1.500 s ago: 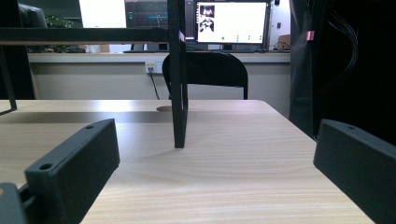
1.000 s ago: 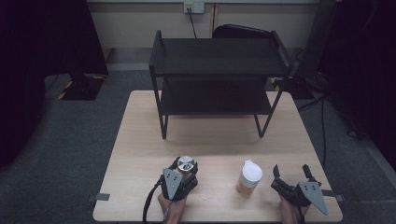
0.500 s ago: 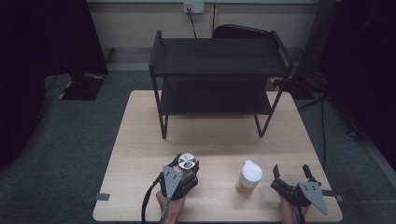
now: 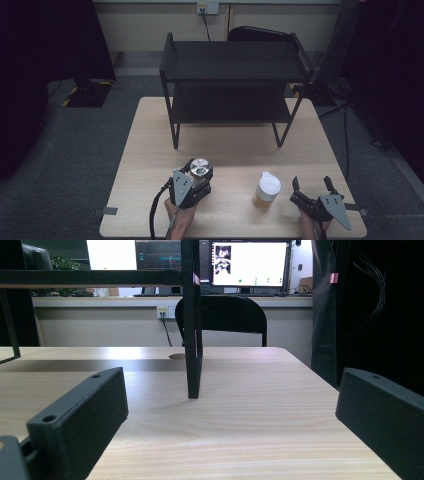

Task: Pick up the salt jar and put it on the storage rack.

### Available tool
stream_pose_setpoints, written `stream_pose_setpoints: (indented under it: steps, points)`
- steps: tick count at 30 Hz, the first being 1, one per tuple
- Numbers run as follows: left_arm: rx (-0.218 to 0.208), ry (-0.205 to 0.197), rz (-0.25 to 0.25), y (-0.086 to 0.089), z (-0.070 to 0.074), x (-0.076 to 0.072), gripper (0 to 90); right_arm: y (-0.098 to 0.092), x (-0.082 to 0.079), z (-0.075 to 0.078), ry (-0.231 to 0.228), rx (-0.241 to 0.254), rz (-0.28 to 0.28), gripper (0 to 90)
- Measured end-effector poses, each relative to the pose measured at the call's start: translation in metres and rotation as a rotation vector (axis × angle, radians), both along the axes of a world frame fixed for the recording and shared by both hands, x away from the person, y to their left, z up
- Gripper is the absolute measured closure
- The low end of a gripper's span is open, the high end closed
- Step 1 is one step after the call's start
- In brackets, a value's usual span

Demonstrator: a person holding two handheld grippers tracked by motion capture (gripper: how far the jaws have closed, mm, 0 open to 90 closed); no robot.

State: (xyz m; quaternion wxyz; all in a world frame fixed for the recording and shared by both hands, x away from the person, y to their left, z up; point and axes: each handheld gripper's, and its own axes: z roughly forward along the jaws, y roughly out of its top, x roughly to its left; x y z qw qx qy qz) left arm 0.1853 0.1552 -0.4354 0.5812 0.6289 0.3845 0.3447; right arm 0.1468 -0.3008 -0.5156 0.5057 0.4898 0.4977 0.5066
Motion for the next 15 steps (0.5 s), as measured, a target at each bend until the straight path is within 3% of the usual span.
stream_pose_setpoints:
  steps: [7,11,15]
  points:
    - [0.007,-0.006,-0.024,0.006,0.01,0.006,35.0,0.0,0.0,0.0,0.001,0.0,-0.002,0.0]
    - [-0.02,-0.004,-0.049,0.013,0.017,0.012,35.0,0.001,0.0,0.0,0.001,-0.001,-0.003,0.0]
    - [-0.001,-0.023,-0.058,0.015,0.027,0.015,35.1,0.001,0.0,0.0,0.001,0.0,-0.003,0.0]
